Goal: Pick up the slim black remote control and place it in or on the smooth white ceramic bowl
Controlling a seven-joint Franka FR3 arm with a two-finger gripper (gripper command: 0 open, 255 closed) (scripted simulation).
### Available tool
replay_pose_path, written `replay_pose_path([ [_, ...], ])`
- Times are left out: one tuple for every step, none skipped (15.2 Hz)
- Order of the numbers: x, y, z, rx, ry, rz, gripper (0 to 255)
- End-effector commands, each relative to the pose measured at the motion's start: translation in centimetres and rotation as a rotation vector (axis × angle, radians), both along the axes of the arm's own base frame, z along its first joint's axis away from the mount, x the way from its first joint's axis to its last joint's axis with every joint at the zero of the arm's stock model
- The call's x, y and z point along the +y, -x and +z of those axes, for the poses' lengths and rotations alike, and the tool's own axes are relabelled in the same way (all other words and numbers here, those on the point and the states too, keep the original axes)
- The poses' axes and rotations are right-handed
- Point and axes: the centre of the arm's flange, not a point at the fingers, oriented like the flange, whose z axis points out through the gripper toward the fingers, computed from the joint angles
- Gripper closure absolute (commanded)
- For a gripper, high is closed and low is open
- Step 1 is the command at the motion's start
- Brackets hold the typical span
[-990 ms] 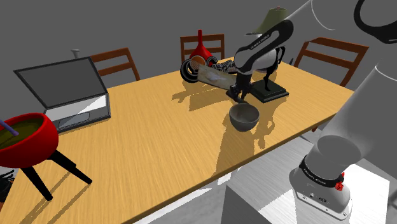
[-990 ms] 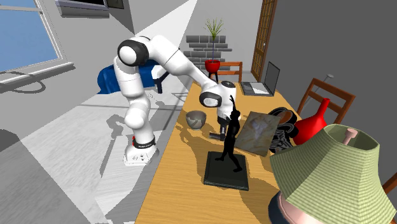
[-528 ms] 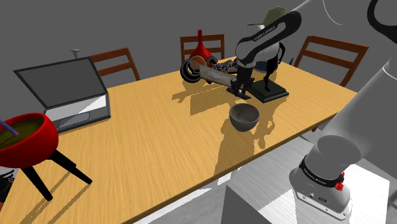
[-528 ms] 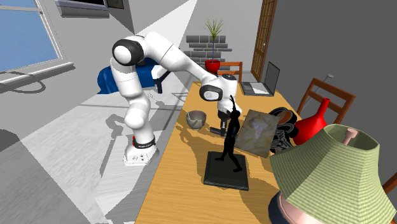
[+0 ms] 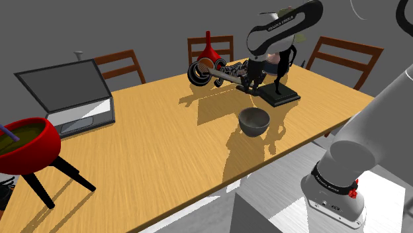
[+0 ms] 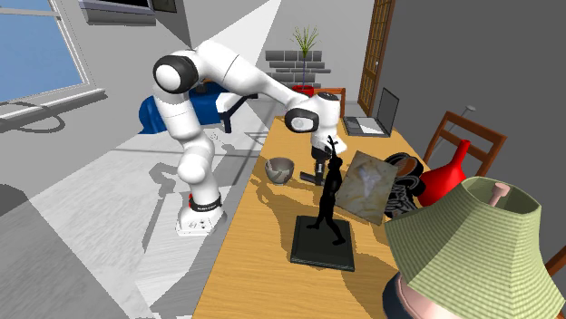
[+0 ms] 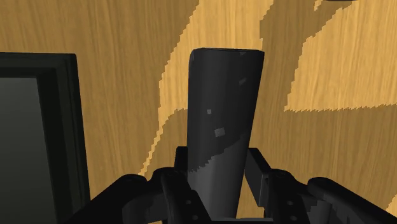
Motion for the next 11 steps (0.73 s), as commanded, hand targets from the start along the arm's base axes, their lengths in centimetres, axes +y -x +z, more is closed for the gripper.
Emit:
replay_pose_path([
  [-0.1,0.0,1.1,-0.001,0.000,0.000,255],
  [-0.1,0.0,1.6,-0.001,0.000,0.000,255],
  [-0.1,0.0,2.1,-0.001,0.000,0.000,255],
  [-0.1,0.0,2.6,-0.001,0.000,0.000,255],
  [-0.1,0.0,3.2,-0.001,0.000,0.000,255],
  [-0.1,0.0,3.7,-0.001,0.000,0.000,255],
  [-0.1,0.0,4.2,-0.001,0.000,0.000,255],
  [-0.1,0.0,4.8,-0.001,0.000,0.000,255],
  [-0.1,0.0,5.3,-0.001,0.000,0.000,255],
  [-0.1,0.0,5.8,-0.001,0.000,0.000,255],
  [-0.1,0.0,6.3,-0.001,0.000,0.000,255],
])
